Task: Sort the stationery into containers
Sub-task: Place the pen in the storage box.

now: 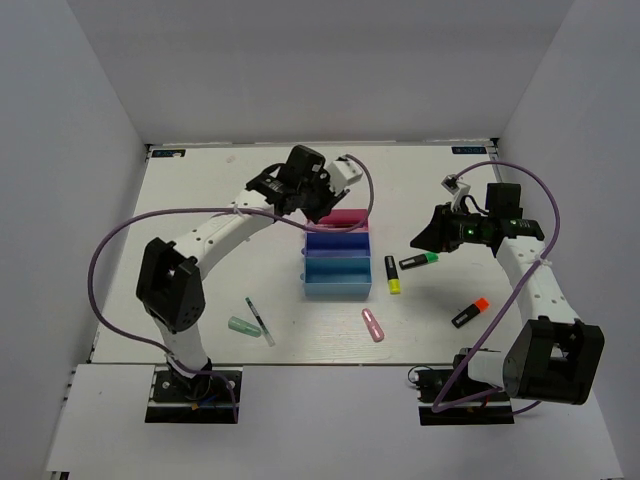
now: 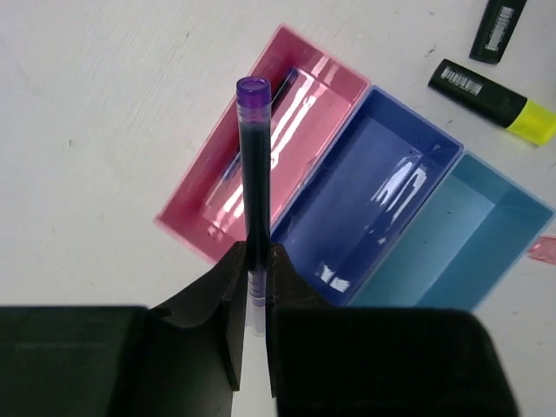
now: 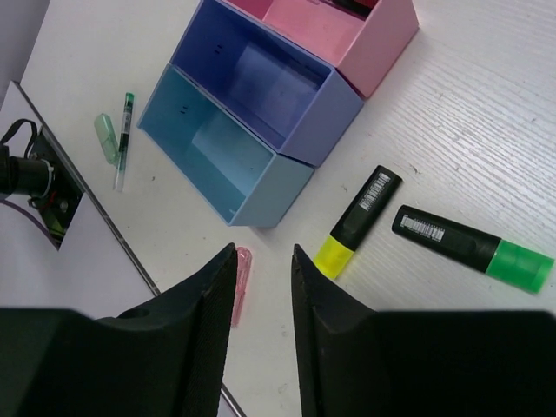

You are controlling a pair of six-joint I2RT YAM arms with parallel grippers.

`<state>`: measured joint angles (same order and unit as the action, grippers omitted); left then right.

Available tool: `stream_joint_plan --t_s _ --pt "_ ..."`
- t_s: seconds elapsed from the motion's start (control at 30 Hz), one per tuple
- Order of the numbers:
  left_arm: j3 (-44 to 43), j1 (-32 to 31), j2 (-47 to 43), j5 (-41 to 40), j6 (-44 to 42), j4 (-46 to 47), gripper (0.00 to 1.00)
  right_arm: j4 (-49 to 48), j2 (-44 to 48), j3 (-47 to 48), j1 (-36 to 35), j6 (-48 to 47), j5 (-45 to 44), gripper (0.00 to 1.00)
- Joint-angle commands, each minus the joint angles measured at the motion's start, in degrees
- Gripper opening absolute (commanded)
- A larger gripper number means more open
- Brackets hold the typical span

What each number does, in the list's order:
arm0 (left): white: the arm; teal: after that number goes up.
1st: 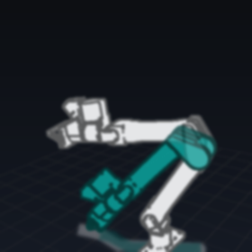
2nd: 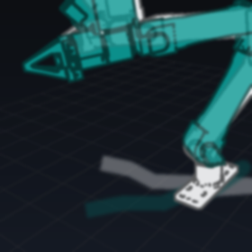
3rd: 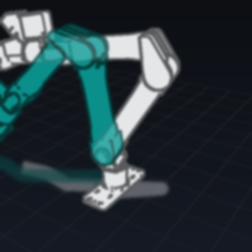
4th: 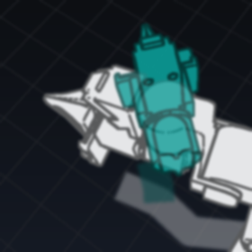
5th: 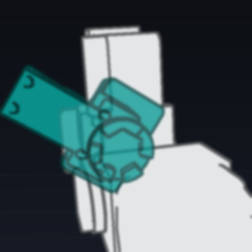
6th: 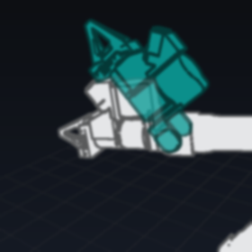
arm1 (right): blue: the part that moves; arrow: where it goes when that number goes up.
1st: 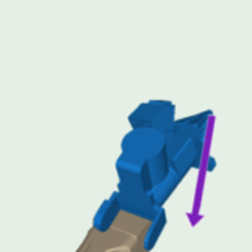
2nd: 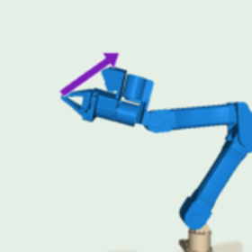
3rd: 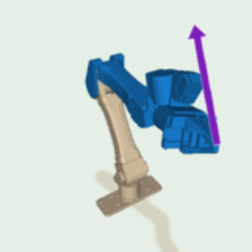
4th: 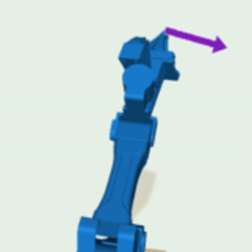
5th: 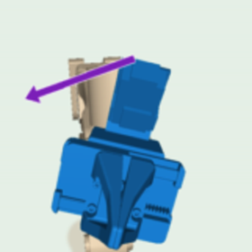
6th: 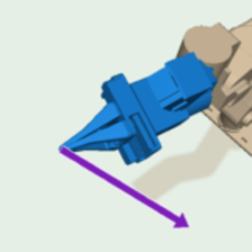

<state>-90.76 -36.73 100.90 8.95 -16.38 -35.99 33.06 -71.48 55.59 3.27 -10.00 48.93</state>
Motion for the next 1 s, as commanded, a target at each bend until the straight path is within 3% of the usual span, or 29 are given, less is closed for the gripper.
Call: stream_joint_plan --t_s 0.0,0.2,0.47,0.5,0.6,0.67,0.7,0.8,0.83,0.87,0.9,0.93,0.97 --pt "0.2 -1.5 0.8 3.9 -12.3 7.6 0.00 -0.3 1.6 -0.1 0.2 -3.4 4.2 0.36" --pt "-1.4 -3.3 6.5 2.0 -20.3 8.9 0.00 -0.1 2.1 -0.9 0.6 -7.3 8.9 0.43" --pt "-2.8 -3.2 11.2 -1.0 -21.2 12.2 0.02 0.4 2.5 -0.8 1.7 -8.5 10.6 0.58" --pt "-2.8 -3.1 11.4 -1.4 -21.3 12.7 0.07 0.6 2.5 -0.9 1.8 -8.3 10.7 0.61" --pt "-1.6 -2.6 11.3 -3.2 -19.8 14.3 0.50 0.6 2.7 -0.8 2.3 -8.3 10.8 0.70" --pt "-1.4 -2.7 10.6 -3.9 -17.8 15.1 0.70 0.8 2.7 -0.7 2.4 -8.3 10.8 0.75" --pt "-1.6 -2.7 10.6 -4.2 -17.3 15.2 0.75 1.0 2.7 -0.7 2.6 -8.2 10.8 0.75" --pt "-1.6 -2.9 8.2 -3.2 -14.3 15.8 0.77 1.0 2.8 -0.5 2.5 -8.1 10.7 0.76" --pt "-1.5 -2.8 7.5 -2.9 -13.6 15.9 0.77 1.1 2.7 -0.3 2.6 -7.8 10.7 0.74" --pt "-0.8 -2.9 5.7 -2.5 -11.8 16.6 0.74 1.0 2.7 -0.2 2.5 -7.6 10.5 0.65" --pt "-0.5 -3.0 3.9 -2.5 -9.7 17.6 0.58 1.1 2.3 0.2 2.5 -7.3 10.7 0.51" --pt "0.0 -3.1 2.7 -2.3 -8.4 17.4 0.46 2.2 2.3 0.5 2.4 -7.3 10.8 0.33" --pt "0.8 -3.1 0.0 -2.0 -3.4 17.1 0.30 2.4 2.1 0.6 2.0 -7.4 10.9 0.00"
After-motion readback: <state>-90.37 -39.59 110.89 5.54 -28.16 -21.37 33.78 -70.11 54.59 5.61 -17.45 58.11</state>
